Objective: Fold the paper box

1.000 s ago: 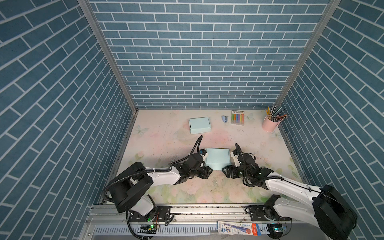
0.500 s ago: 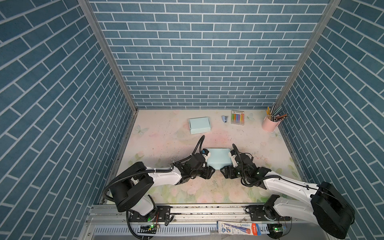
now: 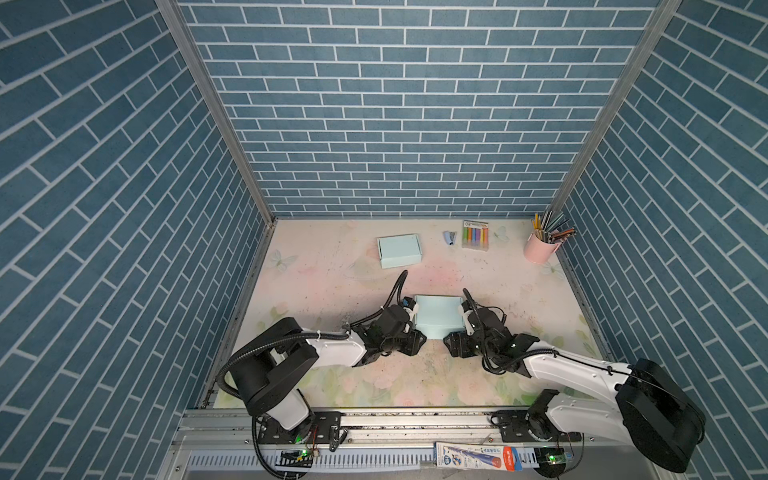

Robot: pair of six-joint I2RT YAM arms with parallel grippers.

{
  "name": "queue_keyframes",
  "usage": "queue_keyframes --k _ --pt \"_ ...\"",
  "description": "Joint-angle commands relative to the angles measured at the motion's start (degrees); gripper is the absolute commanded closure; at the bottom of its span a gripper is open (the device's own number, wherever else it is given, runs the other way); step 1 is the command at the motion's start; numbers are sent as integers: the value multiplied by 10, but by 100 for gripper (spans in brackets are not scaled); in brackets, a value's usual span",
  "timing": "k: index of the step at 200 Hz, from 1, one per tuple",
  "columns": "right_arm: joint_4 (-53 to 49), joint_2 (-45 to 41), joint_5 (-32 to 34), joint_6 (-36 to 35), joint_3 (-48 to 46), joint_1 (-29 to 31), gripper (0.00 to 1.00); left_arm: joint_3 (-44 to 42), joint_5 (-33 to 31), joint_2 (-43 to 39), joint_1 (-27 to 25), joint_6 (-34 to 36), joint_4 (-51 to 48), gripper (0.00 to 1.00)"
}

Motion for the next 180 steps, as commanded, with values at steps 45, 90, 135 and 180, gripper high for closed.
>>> queue_keyframes --k 45,90,135,180 --pt "-11 5 37 -13 20 3 21 11 5 20 11 11 14 57" --pt "-24 -4 36 -17 28 3 19 -2 37 -3 18 11 9 53" --pt "-40 -41 33 -1 25 2 13 -23 49 -63 41 34 -69 45" --pt "-27 -51 28 1 21 -5 14 29 35 -69 56 65 -97 47"
